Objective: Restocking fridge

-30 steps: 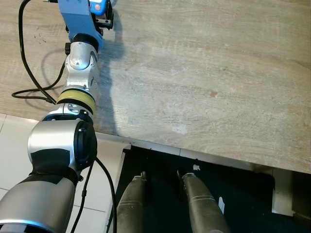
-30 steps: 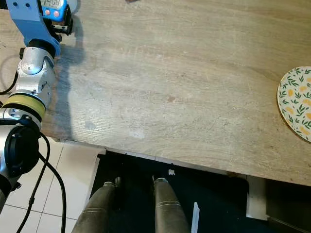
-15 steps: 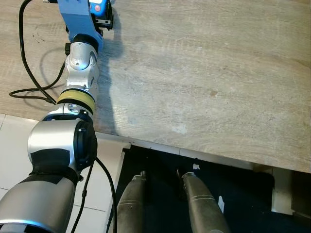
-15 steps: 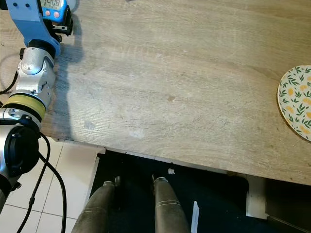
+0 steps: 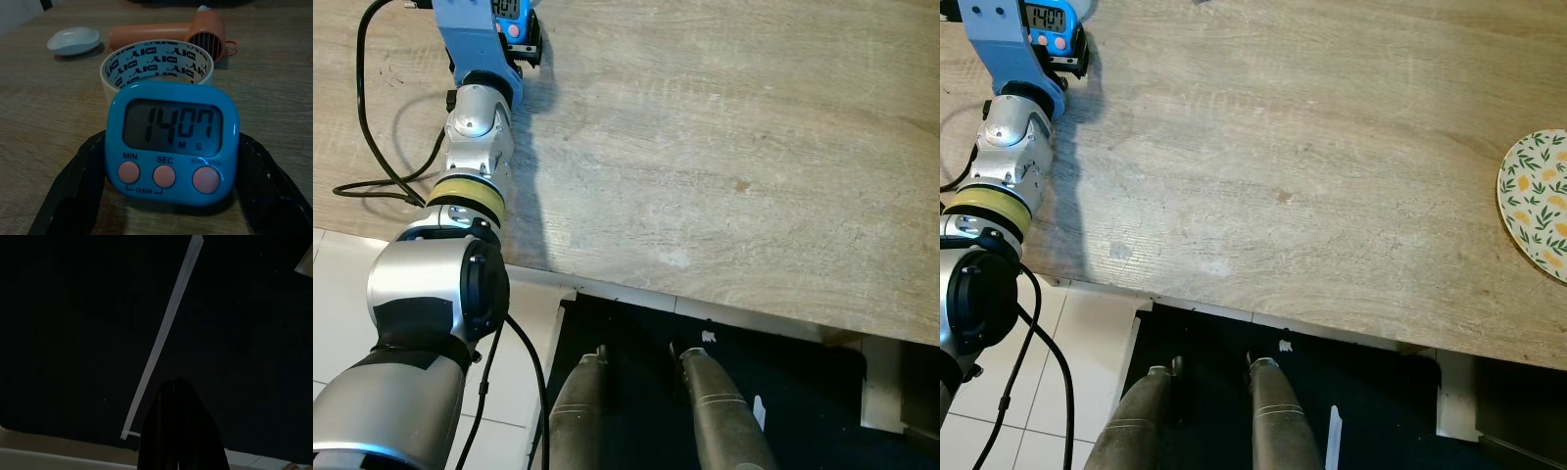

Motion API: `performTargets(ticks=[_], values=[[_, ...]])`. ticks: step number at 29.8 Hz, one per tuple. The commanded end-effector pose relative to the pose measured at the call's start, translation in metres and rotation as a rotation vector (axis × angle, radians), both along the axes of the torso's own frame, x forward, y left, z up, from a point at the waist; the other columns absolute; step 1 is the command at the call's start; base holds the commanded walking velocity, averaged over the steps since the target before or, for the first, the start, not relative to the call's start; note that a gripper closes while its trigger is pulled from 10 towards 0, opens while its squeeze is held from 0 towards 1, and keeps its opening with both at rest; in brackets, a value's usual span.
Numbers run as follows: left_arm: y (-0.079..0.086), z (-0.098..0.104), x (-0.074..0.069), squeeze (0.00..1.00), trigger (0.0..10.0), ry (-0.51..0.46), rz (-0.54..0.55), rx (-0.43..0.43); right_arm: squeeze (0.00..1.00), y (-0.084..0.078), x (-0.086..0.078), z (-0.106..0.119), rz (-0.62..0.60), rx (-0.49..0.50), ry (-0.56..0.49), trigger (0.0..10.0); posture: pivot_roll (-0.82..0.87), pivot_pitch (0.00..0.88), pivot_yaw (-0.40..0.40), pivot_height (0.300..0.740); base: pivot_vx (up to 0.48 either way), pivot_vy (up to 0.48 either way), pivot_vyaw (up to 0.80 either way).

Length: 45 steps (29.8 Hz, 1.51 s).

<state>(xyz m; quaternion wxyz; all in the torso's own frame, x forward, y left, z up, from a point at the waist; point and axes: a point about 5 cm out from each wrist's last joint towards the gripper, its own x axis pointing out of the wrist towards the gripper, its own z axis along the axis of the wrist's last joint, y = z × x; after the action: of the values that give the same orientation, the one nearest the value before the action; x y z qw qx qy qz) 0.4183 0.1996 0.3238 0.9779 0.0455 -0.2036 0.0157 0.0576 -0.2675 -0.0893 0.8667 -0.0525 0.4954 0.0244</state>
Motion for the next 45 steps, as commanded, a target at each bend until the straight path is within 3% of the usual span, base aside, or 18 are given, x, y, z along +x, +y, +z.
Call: performTargets(ticks=[1, 7, 21, 25, 26, 29, 30, 31, 33, 34, 37, 38, 42, 45], values=[[0.007, -0.025, 0.002, 0.0, 10.0, 0.11, 0.012, -0.013, 0.0, 0.002, -0.023, -0.005, -0.024, 0.006, 0.079, 10.0, -0.23, 0.551, -0.011, 0.74, 0.0, 0.0, 0.0], [0.006, -0.026, 0.003, 0.0, 10.0, 0.135, 0.003, -0.037, 0.0, 0.003, -0.02, -0.006, -0.027, 0.009, 0.078, 10.0, -0.23, 0.545, -0.008, 0.74, 0.0, 0.0, 0.0], [0.007, -0.022, 0.006, 0.0, 10.0, 0.225, -0.059, -0.242, 0.0, 0.004, -0.01, -0.007, -0.038, 0.009, 0.073, 10.0, -0.22, 0.511, -0.003, 0.74, 0.0, 0.0, 0.0], [-0.011, -0.005, 0.006, 0.0, 10.0, 0.151, -0.276, -0.303, 0.0, 0.003, -0.001, -0.006, -0.057, 0.006, 0.055, 10.0, -0.2, 0.479, 0.007, 0.74, 0.0, 0.0, 0.0], [-0.011, -0.005, 0.006, 0.0, 10.0, 0.151, -0.276, -0.303, 0.0, 0.003, -0.001, -0.006, -0.057, 0.006, 0.055, 10.0, -0.2, 0.479, 0.007, 0.74, 0.0, 0.0, 0.0], [-0.033, 0.004, 0.002, 0.0, 10.0, 0.089, -0.499, -0.221, 0.0, 0.002, 0.008, -0.006, -0.071, 0.001, 0.042, 10.0, -0.19, 0.453, 0.012, 0.74, 0.0, 0.0, 0.0], [-0.033, 0.004, 0.002, 0.0, 10.0, 0.089, -0.499, -0.221, 0.0, 0.002, 0.008, -0.006, -0.071, 0.001, 0.042, 10.0, -0.19, 0.453, 0.012, 0.74, 0.0, 0.0, 0.0], [-0.039, 0.005, 0.0, 0.0, 10.0, 0.08, -0.576, -0.189, 0.0, 0.002, 0.01, -0.005, -0.075, 0.001, 0.039, 10.0, -0.19, 0.445, 0.014, 0.74, 0.0, 0.0, 0.0], [-0.055, -0.002, -0.006, 0.0, 10.0, 0.078, -0.757, -0.06, 0.0, 0.004, 0.017, -0.006, -0.082, 0.001, 0.035, 10.0, -0.17, 0.412, 0.023, 0.74, 0.0, 0.0, 0.0], [-0.055, -0.002, -0.006, 0.0, 10.0, 0.078, -0.757, -0.06, 0.0, 0.004, 0.017, -0.006, -0.082, 0.001, 0.035, 10.0, -0.17, 0.412, 0.023, 0.74, 0.0, 0.0, 0.0], [-0.067, -0.021, -0.017, 0.0, 10.0, 0.1, -0.927, 0.114, 0.0, 0.006, 0.024, -0.006, -0.098, 0.004, 0.028, 10.0, -0.15, 0.384, 0.033, 0.74, 0.0, 0.0, 0.0], [-0.067, -0.021, -0.017, 0.0, 10.0, 0.1, -0.927, 0.114, 0.0, 0.006, 0.024, -0.006, -0.098, 0.004, 0.028, 10.0, -0.15, 0.384, 0.033, 0.74, 0.0, 0.0, 0.0], [-0.065, -0.041, -0.027, 0.0, 10.0, 0.143, -1.014, 0.259, 0.0, 0.009, 0.031, -0.006, -0.125, 0.009, 0.018, 10.0, -0.14, 0.353, 0.045, 0.74, 0.0, 0.0, 0.0], [-0.059, -0.045, -0.026, 0.0, 10.0, 0.156, -0.982, 0.273, 0.0, 0.01, 0.034, -0.006, -0.136, 0.011, 0.013, 10.0, -0.14, 0.341, 0.047, 0.74, 0.0, 0.0, 0.0]])
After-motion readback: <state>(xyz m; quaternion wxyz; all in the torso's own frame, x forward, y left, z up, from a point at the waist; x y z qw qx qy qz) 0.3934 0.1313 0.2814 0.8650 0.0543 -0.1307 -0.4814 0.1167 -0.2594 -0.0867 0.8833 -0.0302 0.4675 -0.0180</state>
